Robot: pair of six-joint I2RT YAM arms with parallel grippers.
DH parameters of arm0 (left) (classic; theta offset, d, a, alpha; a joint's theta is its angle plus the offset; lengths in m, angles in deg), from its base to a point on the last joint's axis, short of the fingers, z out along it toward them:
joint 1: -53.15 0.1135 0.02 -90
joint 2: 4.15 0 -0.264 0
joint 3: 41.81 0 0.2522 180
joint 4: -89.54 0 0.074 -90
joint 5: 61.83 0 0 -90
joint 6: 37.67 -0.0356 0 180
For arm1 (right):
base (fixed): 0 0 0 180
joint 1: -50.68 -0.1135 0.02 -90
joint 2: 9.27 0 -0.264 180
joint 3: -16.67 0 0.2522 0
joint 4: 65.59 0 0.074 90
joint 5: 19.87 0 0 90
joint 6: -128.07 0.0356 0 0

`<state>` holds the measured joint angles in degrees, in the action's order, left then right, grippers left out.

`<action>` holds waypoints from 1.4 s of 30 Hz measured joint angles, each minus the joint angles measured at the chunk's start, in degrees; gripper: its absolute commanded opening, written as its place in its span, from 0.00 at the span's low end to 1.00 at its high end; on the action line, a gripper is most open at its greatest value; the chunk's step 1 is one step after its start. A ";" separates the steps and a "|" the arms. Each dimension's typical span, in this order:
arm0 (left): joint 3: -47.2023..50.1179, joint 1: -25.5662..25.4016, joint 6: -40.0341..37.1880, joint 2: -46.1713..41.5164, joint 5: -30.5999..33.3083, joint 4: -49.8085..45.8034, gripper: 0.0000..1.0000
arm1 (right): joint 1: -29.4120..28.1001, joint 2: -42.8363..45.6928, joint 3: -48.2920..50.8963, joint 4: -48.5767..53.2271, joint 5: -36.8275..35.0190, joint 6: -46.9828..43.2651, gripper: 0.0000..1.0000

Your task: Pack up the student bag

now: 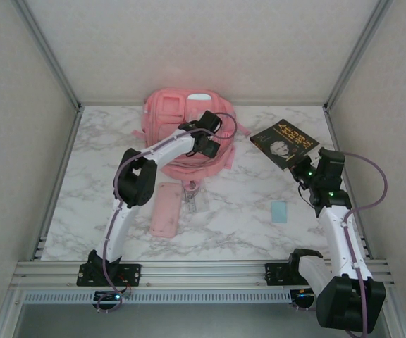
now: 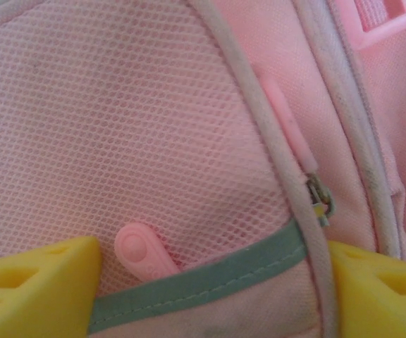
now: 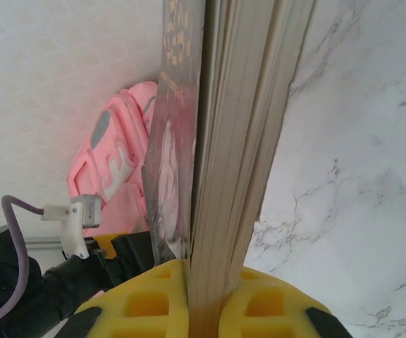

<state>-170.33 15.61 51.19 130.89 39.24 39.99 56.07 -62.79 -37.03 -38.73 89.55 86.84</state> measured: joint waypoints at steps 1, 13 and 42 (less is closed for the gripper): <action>-0.07 -0.22 -0.04 0.09 0.28 -0.20 0.29 | 0.00 0.00 0.00 -0.02 0.02 0.00 0.00; -10.40 1.01 4.17 0.50 -4.70 -10.88 0.00 | 0.00 0.00 0.00 0.46 2.40 -0.61 0.00; -34.77 7.61 31.80 4.46 -28.81 -13.79 0.00 | -27.74 -16.74 4.37 -22.86 -1.03 14.58 0.00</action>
<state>-205.10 23.21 82.99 135.35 10.43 26.20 28.33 -79.53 -32.66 -61.59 88.52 101.42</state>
